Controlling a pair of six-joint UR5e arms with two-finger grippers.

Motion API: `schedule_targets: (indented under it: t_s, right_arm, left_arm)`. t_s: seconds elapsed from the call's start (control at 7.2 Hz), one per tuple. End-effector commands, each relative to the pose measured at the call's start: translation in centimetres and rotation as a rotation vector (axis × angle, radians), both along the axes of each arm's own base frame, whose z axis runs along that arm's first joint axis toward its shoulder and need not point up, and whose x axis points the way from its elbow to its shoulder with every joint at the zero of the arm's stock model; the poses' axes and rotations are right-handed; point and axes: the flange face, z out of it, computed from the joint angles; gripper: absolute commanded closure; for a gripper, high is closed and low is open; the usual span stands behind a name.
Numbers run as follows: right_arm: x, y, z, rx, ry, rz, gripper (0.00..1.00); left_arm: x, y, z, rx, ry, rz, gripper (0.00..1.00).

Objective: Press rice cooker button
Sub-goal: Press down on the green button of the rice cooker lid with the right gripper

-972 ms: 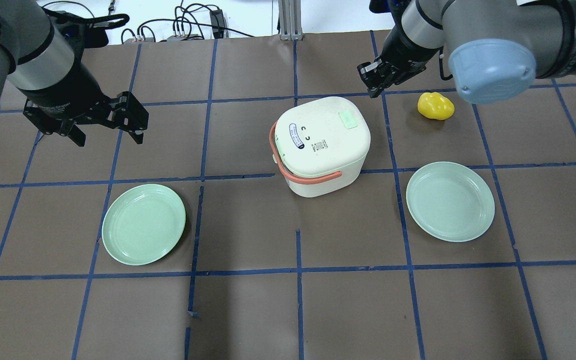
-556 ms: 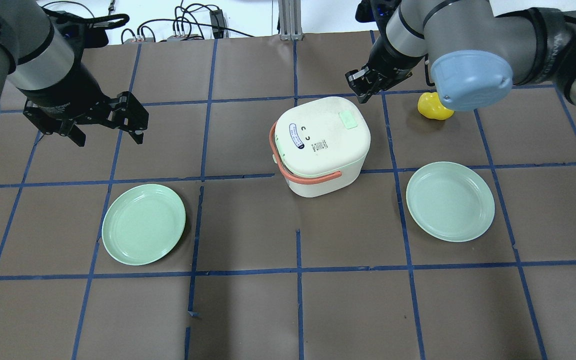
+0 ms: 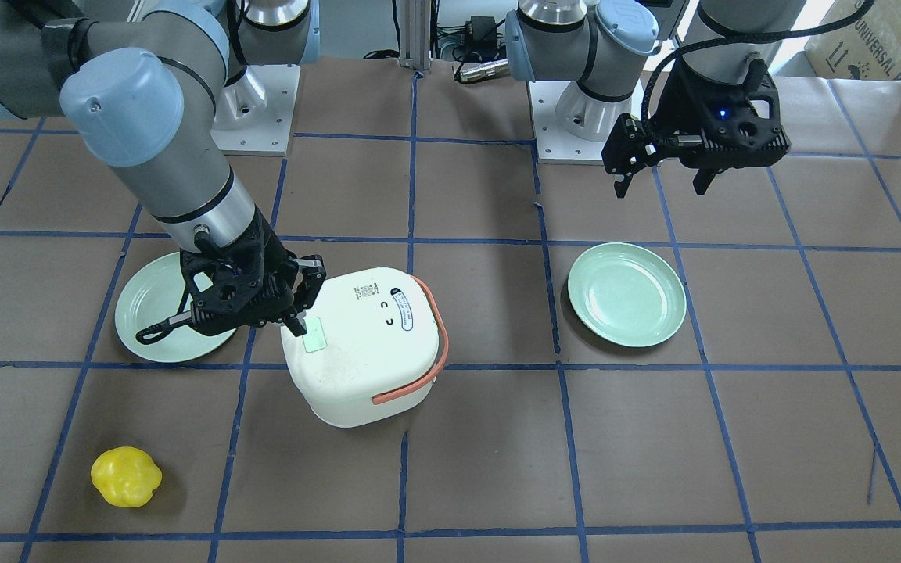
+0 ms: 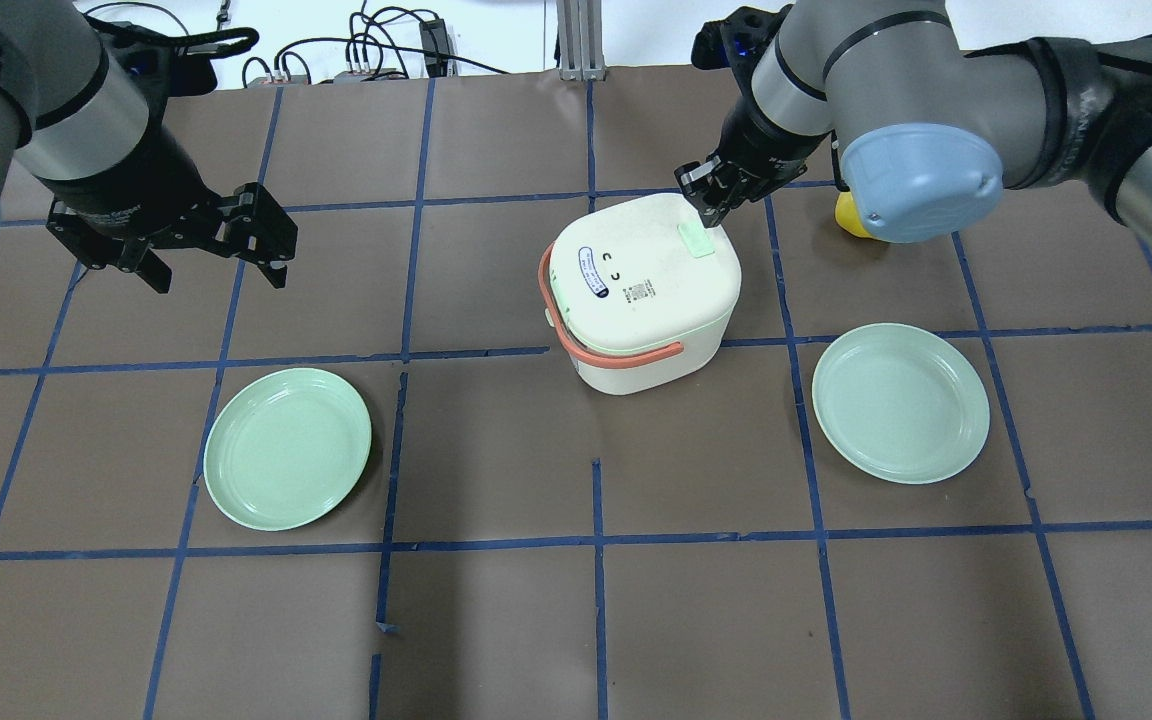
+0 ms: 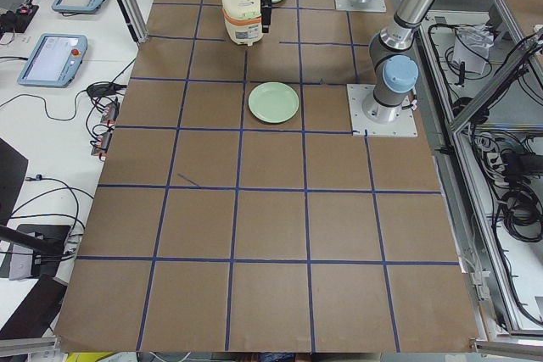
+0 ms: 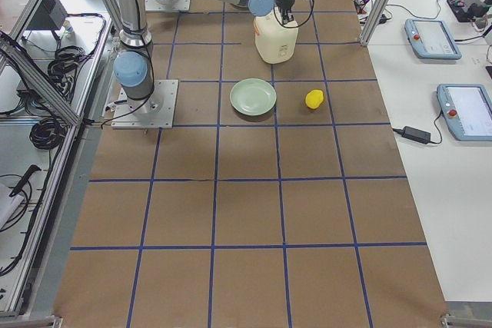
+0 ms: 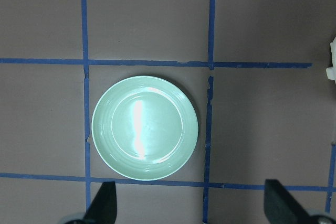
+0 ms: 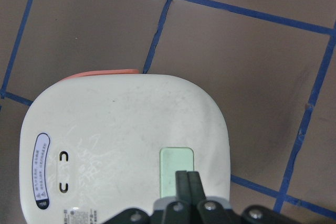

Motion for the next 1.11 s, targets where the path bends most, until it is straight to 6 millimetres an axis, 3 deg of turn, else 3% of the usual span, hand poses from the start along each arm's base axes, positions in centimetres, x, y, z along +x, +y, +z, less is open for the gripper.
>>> schedule_targets:
  t_s: [0.0, 0.97]
  right_arm:
    - [0.1, 0.2, -0.5, 0.009, 0.000, 0.003, 0.93]
    - [0.4, -0.6, -1.7, 0.009, -0.025, 0.012, 0.93]
  left_arm:
    - [0.0, 0.0, 0.0, 0.000, 0.000, 0.000, 0.00]
    - [0.0, 0.0, 0.0, 0.000, 0.000, 0.000, 0.00]
